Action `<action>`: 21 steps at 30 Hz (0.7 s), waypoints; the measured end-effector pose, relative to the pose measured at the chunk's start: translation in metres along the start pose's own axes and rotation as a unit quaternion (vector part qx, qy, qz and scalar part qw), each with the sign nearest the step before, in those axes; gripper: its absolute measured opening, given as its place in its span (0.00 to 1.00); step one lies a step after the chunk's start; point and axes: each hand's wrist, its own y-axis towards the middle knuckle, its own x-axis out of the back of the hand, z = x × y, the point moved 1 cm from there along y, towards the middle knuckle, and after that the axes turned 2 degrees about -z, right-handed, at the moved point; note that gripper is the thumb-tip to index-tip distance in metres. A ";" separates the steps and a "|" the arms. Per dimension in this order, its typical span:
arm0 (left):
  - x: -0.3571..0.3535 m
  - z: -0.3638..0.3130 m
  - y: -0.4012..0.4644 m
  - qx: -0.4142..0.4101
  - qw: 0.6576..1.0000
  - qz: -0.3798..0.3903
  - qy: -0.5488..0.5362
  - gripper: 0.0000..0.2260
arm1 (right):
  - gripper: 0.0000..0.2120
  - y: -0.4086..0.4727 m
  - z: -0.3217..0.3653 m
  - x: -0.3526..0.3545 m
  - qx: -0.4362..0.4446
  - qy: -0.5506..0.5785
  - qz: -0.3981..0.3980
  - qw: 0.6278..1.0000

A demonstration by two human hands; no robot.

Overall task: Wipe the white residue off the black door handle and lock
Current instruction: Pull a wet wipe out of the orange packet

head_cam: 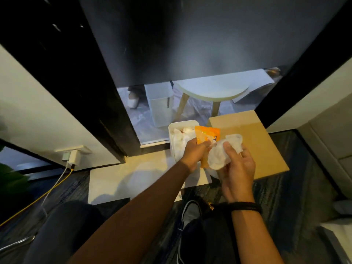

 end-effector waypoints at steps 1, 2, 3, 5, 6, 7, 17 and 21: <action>-0.014 -0.001 0.011 -0.006 1.000 0.004 0.012 0.04 | 0.20 0.006 0.000 0.008 0.003 -0.003 -0.010 1.000; -0.030 -0.003 0.021 -0.012 1.000 0.006 0.025 0.04 | 0.20 0.013 0.003 0.016 0.008 -0.006 -0.021 1.000; -0.041 -0.003 0.033 -0.022 0.999 0.002 0.032 0.04 | 0.19 0.016 0.006 0.022 0.012 -0.009 -0.029 0.999; -0.062 0.000 0.055 -0.040 0.998 -0.002 0.046 0.11 | 0.15 0.024 0.011 0.034 0.021 -0.006 -0.049 0.999; -0.071 0.002 0.064 -0.046 0.997 0.000 0.056 0.15 | 0.14 0.027 0.013 0.038 0.023 -0.001 -0.056 0.998; -0.079 0.006 0.075 -0.051 0.996 -0.001 0.067 0.17 | 0.12 0.030 0.014 0.042 0.023 0.000 -0.061 0.998; -0.109 0.037 0.133 -0.027 0.985 0.041 0.166 0.51 | 0.08 0.050 0.019 0.076 -0.003 0.024 -0.083 0.996; -0.114 0.033 0.133 -0.075 0.966 0.020 0.245 0.50 | 0.16 0.054 0.017 0.077 -0.007 0.018 -0.102 0.995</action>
